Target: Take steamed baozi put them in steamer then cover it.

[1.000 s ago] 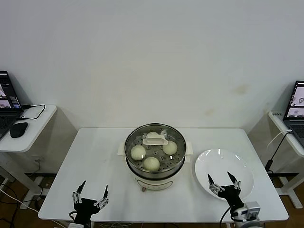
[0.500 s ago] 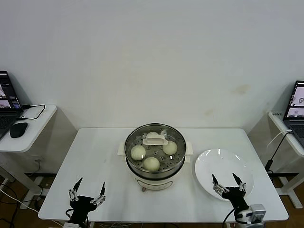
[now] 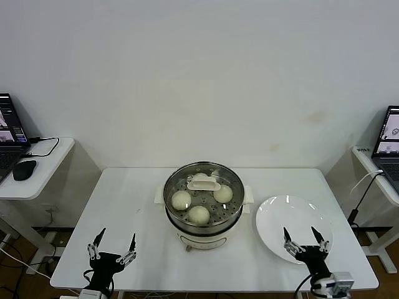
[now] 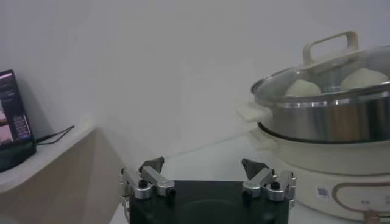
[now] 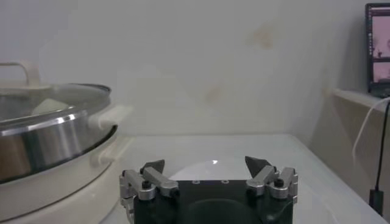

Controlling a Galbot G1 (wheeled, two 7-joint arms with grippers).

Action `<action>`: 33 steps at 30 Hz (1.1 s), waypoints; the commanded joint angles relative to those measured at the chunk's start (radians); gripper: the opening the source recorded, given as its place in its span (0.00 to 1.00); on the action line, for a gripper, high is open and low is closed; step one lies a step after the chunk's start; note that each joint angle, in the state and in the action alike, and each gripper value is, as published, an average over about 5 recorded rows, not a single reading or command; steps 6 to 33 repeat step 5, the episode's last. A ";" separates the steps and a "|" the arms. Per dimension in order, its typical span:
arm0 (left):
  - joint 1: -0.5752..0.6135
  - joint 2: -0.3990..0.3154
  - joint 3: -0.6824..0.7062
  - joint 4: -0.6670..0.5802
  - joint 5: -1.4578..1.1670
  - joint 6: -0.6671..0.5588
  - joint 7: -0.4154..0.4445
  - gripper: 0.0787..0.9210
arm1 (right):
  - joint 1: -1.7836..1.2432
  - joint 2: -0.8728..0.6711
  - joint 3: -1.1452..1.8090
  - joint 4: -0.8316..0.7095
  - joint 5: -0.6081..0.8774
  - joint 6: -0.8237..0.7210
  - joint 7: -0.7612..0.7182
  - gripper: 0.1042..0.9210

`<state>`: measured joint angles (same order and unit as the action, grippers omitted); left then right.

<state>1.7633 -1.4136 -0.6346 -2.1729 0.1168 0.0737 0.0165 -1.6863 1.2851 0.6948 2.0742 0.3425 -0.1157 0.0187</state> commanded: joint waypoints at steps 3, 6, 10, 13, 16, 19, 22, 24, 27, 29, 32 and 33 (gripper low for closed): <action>-0.001 -0.005 0.005 -0.002 0.000 -0.007 0.004 0.88 | 0.002 0.021 0.006 0.002 -0.031 0.012 0.004 0.88; 0.000 -0.004 0.006 -0.002 0.001 -0.008 0.006 0.88 | 0.002 0.022 0.007 0.000 -0.032 0.012 0.005 0.88; 0.000 -0.004 0.006 -0.002 0.001 -0.008 0.006 0.88 | 0.002 0.022 0.007 0.000 -0.032 0.012 0.005 0.88; 0.000 -0.004 0.006 -0.002 0.001 -0.008 0.006 0.88 | 0.002 0.022 0.007 0.000 -0.032 0.012 0.005 0.88; 0.000 -0.004 0.006 -0.002 0.001 -0.008 0.006 0.88 | 0.002 0.022 0.007 0.000 -0.032 0.012 0.005 0.88; 0.000 -0.004 0.006 -0.002 0.001 -0.008 0.006 0.88 | 0.002 0.022 0.007 0.000 -0.032 0.012 0.005 0.88; 0.000 -0.004 0.006 -0.002 0.001 -0.008 0.006 0.88 | 0.002 0.022 0.007 0.000 -0.032 0.012 0.005 0.88; 0.000 -0.004 0.006 -0.002 0.001 -0.008 0.006 0.88 | 0.002 0.022 0.007 0.000 -0.032 0.012 0.005 0.88; 0.000 -0.004 0.006 -0.002 0.001 -0.008 0.006 0.88 | 0.002 0.022 0.007 0.000 -0.032 0.012 0.005 0.88; 0.000 -0.004 0.006 -0.002 0.001 -0.008 0.006 0.88 | 0.002 0.022 0.007 0.000 -0.032 0.012 0.005 0.88; 0.000 -0.004 0.006 -0.002 0.001 -0.008 0.006 0.88 | 0.002 0.022 0.007 0.000 -0.032 0.012 0.005 0.88; 0.000 -0.004 0.006 -0.002 0.001 -0.008 0.006 0.88 | 0.002 0.022 0.007 0.000 -0.032 0.012 0.005 0.88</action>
